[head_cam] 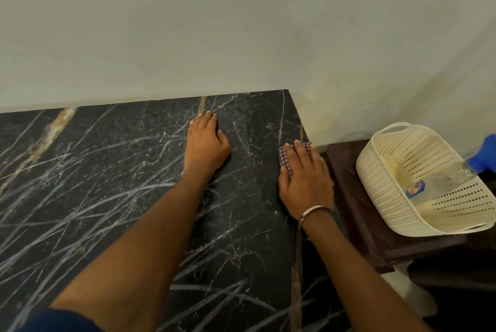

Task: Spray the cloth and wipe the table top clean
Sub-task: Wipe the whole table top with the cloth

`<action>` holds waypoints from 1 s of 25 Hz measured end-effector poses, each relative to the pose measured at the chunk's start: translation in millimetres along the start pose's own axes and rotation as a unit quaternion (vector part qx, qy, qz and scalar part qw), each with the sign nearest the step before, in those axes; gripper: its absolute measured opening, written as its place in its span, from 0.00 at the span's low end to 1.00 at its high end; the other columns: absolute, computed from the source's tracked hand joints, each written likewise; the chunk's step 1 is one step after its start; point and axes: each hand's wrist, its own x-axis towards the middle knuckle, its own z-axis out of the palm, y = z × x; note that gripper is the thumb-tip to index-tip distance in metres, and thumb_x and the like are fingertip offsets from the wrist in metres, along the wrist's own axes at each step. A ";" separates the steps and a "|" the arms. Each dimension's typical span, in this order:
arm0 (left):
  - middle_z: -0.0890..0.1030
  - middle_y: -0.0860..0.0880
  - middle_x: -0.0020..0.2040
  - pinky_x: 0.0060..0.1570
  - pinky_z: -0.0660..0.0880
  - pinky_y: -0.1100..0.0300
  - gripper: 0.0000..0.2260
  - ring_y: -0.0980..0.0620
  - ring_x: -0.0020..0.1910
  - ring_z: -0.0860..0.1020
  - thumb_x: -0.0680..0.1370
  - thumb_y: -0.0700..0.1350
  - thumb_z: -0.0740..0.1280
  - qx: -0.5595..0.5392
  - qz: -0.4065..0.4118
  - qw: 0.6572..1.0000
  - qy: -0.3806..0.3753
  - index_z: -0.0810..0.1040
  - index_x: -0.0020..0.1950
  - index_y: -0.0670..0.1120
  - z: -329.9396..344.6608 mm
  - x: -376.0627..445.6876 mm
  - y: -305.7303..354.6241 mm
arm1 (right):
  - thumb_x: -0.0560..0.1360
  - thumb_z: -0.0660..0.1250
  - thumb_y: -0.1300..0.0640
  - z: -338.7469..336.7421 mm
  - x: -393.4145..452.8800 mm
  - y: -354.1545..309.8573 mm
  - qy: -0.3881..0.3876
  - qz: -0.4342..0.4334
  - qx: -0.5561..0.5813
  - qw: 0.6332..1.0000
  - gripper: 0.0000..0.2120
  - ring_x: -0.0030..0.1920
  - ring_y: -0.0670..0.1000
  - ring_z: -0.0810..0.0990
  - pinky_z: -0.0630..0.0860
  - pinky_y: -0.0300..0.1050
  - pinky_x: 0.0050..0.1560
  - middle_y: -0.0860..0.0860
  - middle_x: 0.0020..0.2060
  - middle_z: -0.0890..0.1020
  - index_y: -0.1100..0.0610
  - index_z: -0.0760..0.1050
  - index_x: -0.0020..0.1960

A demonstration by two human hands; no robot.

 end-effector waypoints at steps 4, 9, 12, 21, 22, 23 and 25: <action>0.67 0.41 0.73 0.75 0.56 0.47 0.23 0.44 0.74 0.63 0.79 0.46 0.56 -0.004 0.003 1.000 0.000 0.66 0.73 0.39 0.6 -1.6 0.6 | 0.78 0.51 0.47 -0.4 -6.4 0.0 0.015 0.037 -0.006 0.999 0.26 0.75 0.58 0.59 0.61 0.57 0.72 0.52 0.74 0.64 0.52 0.61 0.75; 0.69 0.41 0.72 0.74 0.58 0.47 0.22 0.44 0.72 0.65 0.79 0.45 0.57 -0.028 0.001 1.000 0.004 0.68 0.72 0.39 -3.7 -6.6 3.0 | 0.79 0.51 0.47 -2.1 -43.4 -39.3 0.001 -0.039 0.008 0.999 0.25 0.76 0.56 0.57 0.61 0.56 0.73 0.50 0.75 0.63 0.51 0.60 0.75; 0.69 0.41 0.72 0.74 0.59 0.49 0.20 0.44 0.72 0.65 0.80 0.43 0.57 -0.055 0.011 0.998 -0.004 0.68 0.72 0.39 -9.1 -22.4 -0.8 | 0.79 0.50 0.47 -6.6 -42.7 -12.1 0.003 -0.029 0.014 0.999 0.25 0.75 0.55 0.58 0.61 0.55 0.72 0.50 0.74 0.65 0.51 0.61 0.75; 0.69 0.40 0.72 0.74 0.59 0.51 0.20 0.44 0.72 0.65 0.81 0.42 0.57 -0.050 0.030 0.998 0.000 0.68 0.72 0.38 -19.1 -70.7 -6.5 | 0.79 0.52 0.47 -12.8 -83.2 -41.4 0.007 -0.014 0.017 1.000 0.25 0.75 0.55 0.58 0.60 0.54 0.73 0.49 0.74 0.65 0.50 0.61 0.75; 0.69 0.40 0.72 0.74 0.59 0.51 0.20 0.44 0.72 0.65 0.81 0.42 0.57 -0.051 0.030 0.998 -0.001 0.68 0.72 0.38 -21.2 -74.7 -7.8 | 0.79 0.52 0.47 -14.9 -87.5 -39.7 0.001 -0.034 0.022 0.999 0.24 0.75 0.54 0.58 0.61 0.54 0.73 0.49 0.74 0.65 0.50 0.62 0.75; 0.69 0.41 0.72 0.74 0.58 0.52 0.20 0.45 0.72 0.65 0.81 0.41 0.57 -0.052 0.029 0.998 -0.003 0.68 0.72 0.38 -23.0 -79.2 -9.1 | 0.79 0.52 0.47 -17.0 -88.4 -32.4 0.000 -0.040 0.023 0.999 0.24 0.75 0.54 0.58 0.61 0.54 0.72 0.49 0.74 0.65 0.50 0.62 0.75; 0.69 0.41 0.72 0.74 0.58 0.53 0.20 0.45 0.73 0.65 0.81 0.41 0.57 -0.052 0.032 0.998 -0.003 0.68 0.72 0.38 -26.5 -88.2 -12.7 | 0.78 0.52 0.47 -18.3 -84.6 -9.5 0.011 -0.010 0.011 1.000 0.25 0.74 0.56 0.60 0.63 0.55 0.71 0.51 0.73 0.67 0.51 0.64 0.74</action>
